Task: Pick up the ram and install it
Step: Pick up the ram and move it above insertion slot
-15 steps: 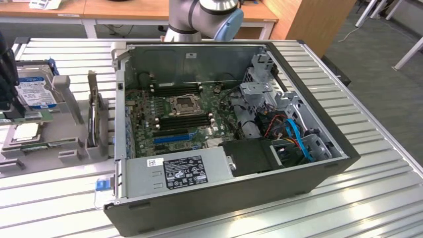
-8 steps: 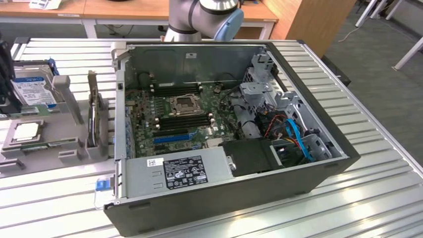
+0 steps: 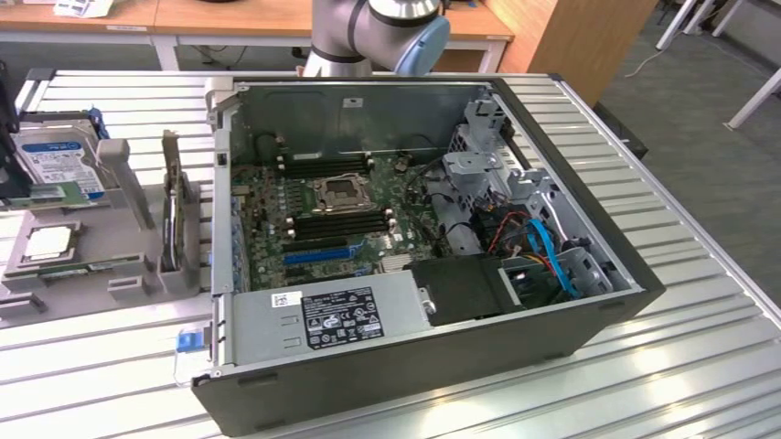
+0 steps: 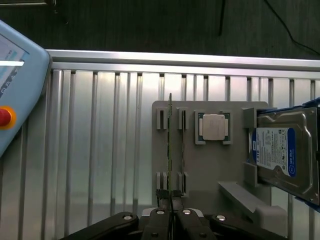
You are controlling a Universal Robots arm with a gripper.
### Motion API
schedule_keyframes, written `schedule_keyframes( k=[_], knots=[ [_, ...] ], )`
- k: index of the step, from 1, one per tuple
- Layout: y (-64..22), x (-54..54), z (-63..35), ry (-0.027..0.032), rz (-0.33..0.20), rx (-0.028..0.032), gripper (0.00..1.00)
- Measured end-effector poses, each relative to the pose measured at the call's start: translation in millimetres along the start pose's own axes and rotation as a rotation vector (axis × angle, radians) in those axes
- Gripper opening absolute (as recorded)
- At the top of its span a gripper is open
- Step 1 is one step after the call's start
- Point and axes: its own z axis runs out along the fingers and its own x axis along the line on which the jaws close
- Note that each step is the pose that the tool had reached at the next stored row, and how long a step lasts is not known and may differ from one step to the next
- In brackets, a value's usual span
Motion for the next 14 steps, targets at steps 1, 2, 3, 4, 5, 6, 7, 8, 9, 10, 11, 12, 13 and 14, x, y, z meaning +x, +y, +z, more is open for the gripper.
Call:
schedule_keyframes(
  k=[1, 2, 3, 4, 5, 6, 7, 8, 9, 10, 11, 12, 13, 14],
  knots=[
    [0.1, 0.0, -1.7, 0.0, 0.0, 0.0, 0.12],
    [0.1, 0.0, -3.5, 0.0, 0.0, 0.0, 0.12],
    [0.2, -0.1, -5.3, 0.0, 0.0, 0.0, 0.12],
    [0.3, -0.1, -7.3, 0.0, 0.0, 0.0, 0.12],
    [0.4, -0.1, -9.0, 0.0, 0.0, 0.0, 0.12],
    [0.5, -0.1, -10.6, 0.0, 0.0, 0.0, 0.12],
    [0.5, -0.2, -12.2, 0.0, 0.0, 0.0, 0.12],
    [0.6, -0.2, -13.9, 0.0, 0.0, 0.0, 0.12],
    [0.6, -0.2, -15.6, 0.0, 0.0, 0.0, 0.12],
    [0.7, -0.2, -17.3, 0.0, 0.0, 0.0, 0.12],
    [0.8, -0.2, -19.1, 0.0, 0.0, -0.0001, 0.12],
    [0.9, -0.3, -20.7, 0.0, 0.0, 0.0, 0.12],
    [0.9, -0.3, -22.2, 0.0, 0.0, 0.0, 0.12],
    [1.0, -0.3, -23.7, 0.0, 0.0, 0.0, 0.12]
  ],
)
